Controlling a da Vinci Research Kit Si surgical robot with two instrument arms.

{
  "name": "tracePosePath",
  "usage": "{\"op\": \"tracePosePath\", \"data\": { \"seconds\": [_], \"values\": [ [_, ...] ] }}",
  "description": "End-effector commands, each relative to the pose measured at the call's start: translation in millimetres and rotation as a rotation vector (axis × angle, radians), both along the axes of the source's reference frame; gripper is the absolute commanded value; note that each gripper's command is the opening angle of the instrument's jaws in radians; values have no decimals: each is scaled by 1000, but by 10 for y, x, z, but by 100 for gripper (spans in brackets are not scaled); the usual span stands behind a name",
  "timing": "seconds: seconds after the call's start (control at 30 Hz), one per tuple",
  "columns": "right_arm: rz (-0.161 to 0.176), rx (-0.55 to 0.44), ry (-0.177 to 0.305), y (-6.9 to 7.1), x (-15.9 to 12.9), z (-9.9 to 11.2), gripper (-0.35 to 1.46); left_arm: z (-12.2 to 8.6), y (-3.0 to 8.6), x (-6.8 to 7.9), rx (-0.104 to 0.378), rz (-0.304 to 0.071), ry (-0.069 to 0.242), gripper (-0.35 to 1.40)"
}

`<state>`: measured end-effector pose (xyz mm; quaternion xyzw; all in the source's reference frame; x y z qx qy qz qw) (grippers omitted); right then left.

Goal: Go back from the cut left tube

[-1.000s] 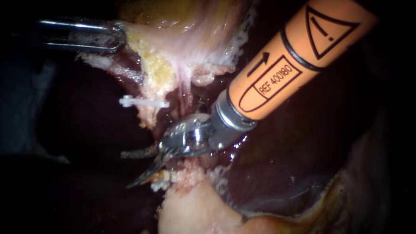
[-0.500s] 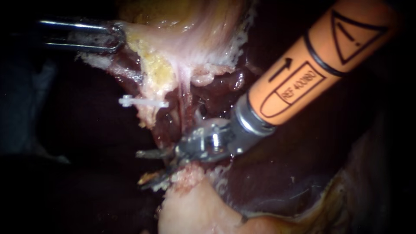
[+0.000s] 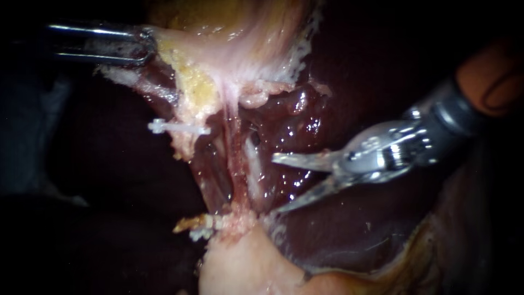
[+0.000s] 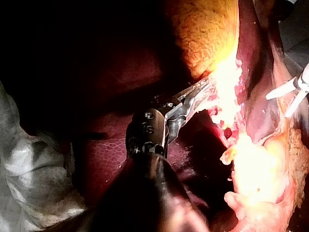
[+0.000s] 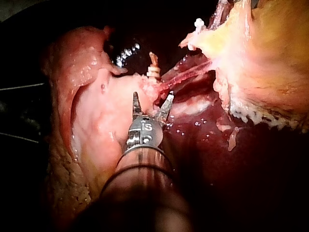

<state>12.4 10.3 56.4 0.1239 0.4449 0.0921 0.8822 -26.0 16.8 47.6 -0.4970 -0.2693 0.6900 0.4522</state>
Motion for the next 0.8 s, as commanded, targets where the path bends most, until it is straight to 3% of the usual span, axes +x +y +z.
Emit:
{"op": "tracePosePath", "data": {
  "seconds": [0.03,0.2,0.47,0.8],
  "values": [
    [9,-1,-4,2,-7,-1,143,0,0,0,0,0,0,-35],
    [-6,25,0,10,-33,-1,143,0,0,0,0,1,0,-35],
    [-6,24,0,12,-38,2,143,5,-2,-4,-3,-2,3,-35],
    [-7,24,0,12,-38,2,143,39,-12,-35,-17,1,7,-35]
  ]
}}
